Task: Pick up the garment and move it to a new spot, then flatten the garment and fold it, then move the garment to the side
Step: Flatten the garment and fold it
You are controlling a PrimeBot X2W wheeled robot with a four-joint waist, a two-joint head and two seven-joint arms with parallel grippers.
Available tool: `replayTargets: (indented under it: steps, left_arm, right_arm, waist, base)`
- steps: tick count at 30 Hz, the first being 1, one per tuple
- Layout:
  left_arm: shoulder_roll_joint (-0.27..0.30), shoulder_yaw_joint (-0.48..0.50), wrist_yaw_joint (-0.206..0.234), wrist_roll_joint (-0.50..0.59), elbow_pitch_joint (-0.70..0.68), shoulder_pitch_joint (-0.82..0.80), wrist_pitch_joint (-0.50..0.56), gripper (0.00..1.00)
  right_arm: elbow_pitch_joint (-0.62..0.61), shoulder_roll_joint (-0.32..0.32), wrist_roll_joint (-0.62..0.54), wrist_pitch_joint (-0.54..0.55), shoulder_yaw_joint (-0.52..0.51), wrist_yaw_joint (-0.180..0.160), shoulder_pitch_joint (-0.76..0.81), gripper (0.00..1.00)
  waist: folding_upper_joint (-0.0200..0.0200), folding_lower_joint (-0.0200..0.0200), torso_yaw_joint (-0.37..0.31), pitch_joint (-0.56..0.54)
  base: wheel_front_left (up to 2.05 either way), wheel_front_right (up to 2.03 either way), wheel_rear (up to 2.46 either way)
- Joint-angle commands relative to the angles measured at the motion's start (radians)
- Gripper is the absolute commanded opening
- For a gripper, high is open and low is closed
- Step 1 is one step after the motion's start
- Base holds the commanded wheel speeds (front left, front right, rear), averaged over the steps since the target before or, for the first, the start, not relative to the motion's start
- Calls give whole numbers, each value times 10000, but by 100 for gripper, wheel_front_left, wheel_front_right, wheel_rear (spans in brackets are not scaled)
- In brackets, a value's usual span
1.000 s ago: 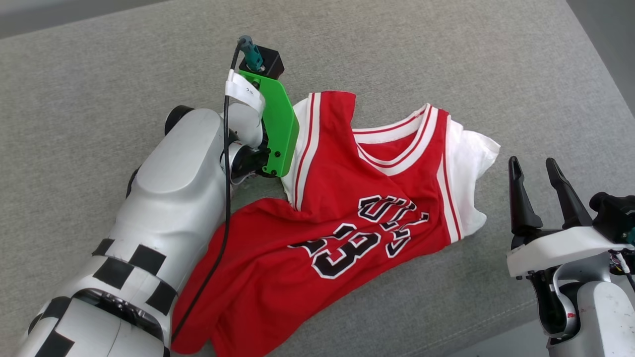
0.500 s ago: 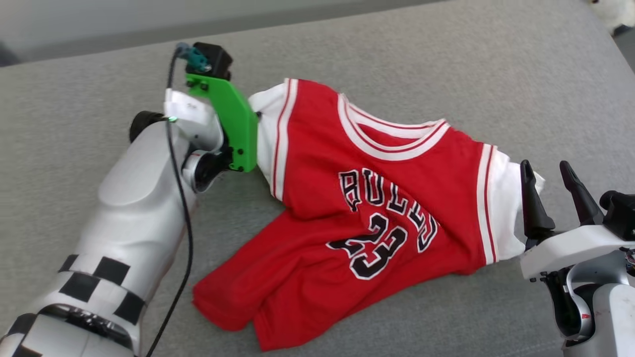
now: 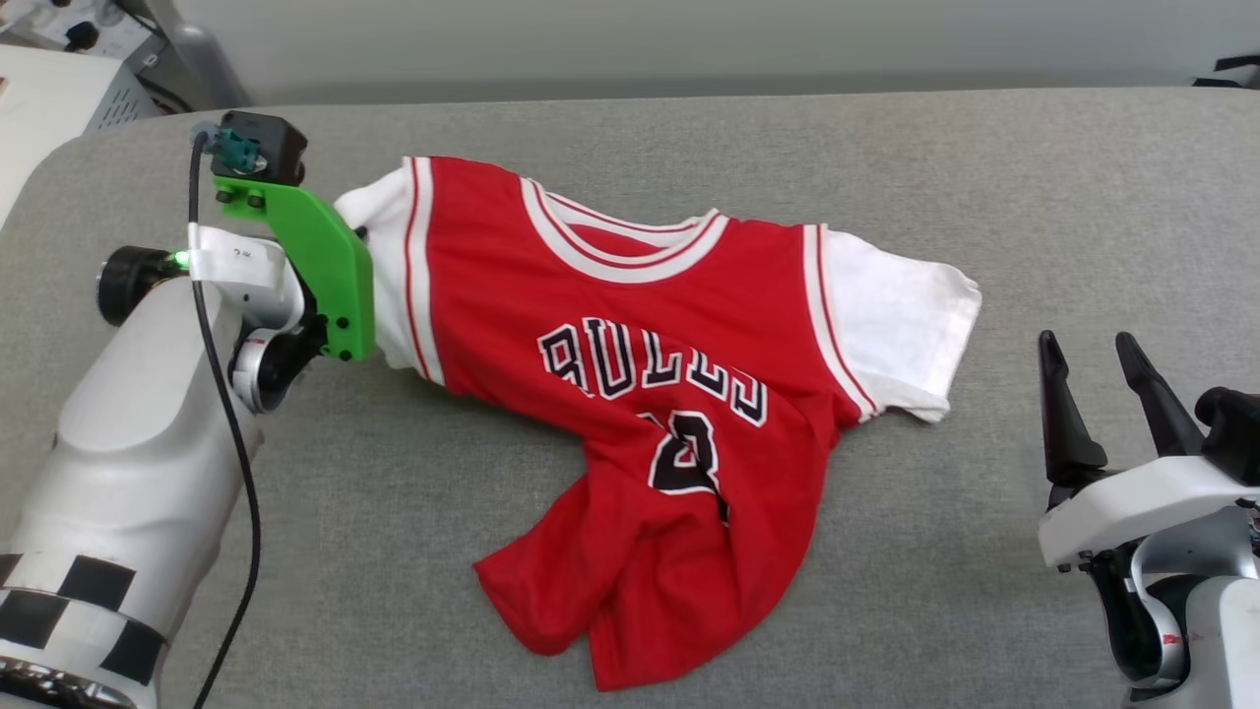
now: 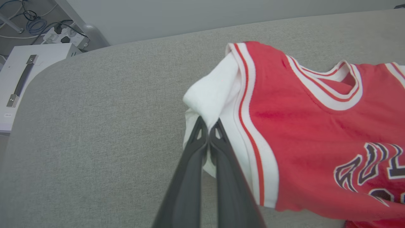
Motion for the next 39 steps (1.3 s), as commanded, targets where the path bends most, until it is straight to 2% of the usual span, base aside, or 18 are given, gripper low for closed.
replayTargets:
  steps: [1, 6, 12, 13, 20, 26, 35, 39]
  left_arm:
    - [141, -59, 162, 181, -62, 105, -70, 0]
    - [123, -331, 441, 472, 83, 252, -59, 0]
    - [-234, -571, 591, 583, 798, 492, -272, 2]
    - [-286, -620, 616, 611, 964, 532, -310, 100]
    - [-620, -771, 550, 737, 1573, 624, -1169, 100]
    - [-706, -434, 326, 575, 1387, 607, -2803, 100]
    - [-236, -201, 547, 902, -251, 1364, -5449, 100]
    - [156, -77, 917, 1224, -1597, 2239, -6130, 100]
  right_arm:
    - [-20, 5, -14, 33, 67, -6, -16, 100]
    - [8, 32, 30, 38, 253, -6, -210, 100]
    - [98, 20, 69, -16, 250, -6, -351, 100]
    - [113, 20, 77, -30, 257, -6, -360, 100]
    - [249, 10, 93, -81, 191, -6, -316, 100]
    - [311, -64, 119, -85, 106, -6, -259, 100]
    - [176, -51, 99, 86, -243, -6, 297, 100]
    - [-24, -28, 86, 191, -346, -6, 521, 100]
  waist:
    - [-1, 0, 102, 149]
    - [-1, 0, -203, 445]
    - [-1, 0, -545, 680]
    - [-1, 0, -574, 694]
    - [-1, 0, -444, 575]
    - [-1, 0, -76, 89]
    - [-1, 0, 540, -785]
    - [-1, 0, 703, -941]
  base:
    - [0, 0, 0]
    - [0, 0, 0]
    - [0, 0, 0]
    - [0, 0, 0]
    - [0, 0, 0]
    - [0, 0, 0]
    - [0, 0, 0]
    - [0, 0, 0]
